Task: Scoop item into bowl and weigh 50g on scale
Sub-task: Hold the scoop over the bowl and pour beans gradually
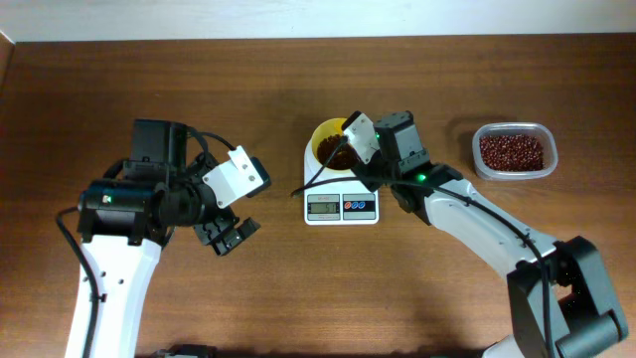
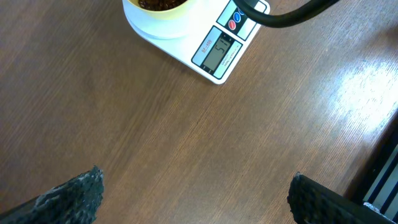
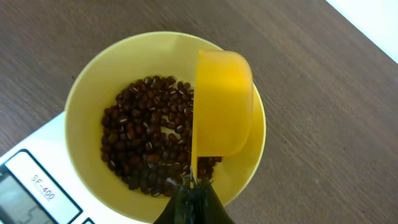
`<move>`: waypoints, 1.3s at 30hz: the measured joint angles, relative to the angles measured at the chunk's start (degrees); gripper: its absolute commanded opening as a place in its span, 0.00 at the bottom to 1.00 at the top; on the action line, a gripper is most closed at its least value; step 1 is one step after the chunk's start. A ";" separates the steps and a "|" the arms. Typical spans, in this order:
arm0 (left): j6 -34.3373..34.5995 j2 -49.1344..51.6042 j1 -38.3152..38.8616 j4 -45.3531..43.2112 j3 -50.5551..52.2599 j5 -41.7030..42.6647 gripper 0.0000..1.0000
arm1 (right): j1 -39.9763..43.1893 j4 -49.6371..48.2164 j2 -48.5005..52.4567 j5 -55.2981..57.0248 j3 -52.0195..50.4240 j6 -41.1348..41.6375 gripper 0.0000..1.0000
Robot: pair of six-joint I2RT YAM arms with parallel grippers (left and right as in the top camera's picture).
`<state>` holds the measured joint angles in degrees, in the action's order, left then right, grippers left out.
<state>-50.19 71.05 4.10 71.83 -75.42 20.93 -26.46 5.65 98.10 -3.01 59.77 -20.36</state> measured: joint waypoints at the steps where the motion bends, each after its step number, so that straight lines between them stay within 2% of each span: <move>1: -0.02 0.00 0.00 -0.02 0.00 0.00 0.99 | 0.00 0.02 0.61 0.22 0.00 -0.22 0.04; 11: 0.00 0.00 0.00 -0.02 0.00 0.00 0.99 | 0.00 -0.02 1.25 -4.20 0.00 -0.63 0.04; 19: 0.00 0.00 0.00 -0.02 0.00 0.00 0.99 | 0.00 0.00 1.25 -11.56 0.02 10.73 0.04; 22: -0.02 0.00 0.00 -0.02 0.00 0.00 0.99 | 0.00 0.00 1.25 -13.14 0.02 12.68 0.04; 29: 0.00 0.00 0.00 -0.02 0.00 0.00 0.99 | 0.02 0.00 1.25 -13.46 0.02 13.60 0.04; 39: 0.00 0.00 0.00 0.00 0.00 0.00 0.99 | 4.59 -2.36 1.18 -11.34 0.24 16.09 0.04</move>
<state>-50.19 71.05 4.10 71.83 -75.42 20.93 -21.87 3.29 99.29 -14.35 60.01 -4.27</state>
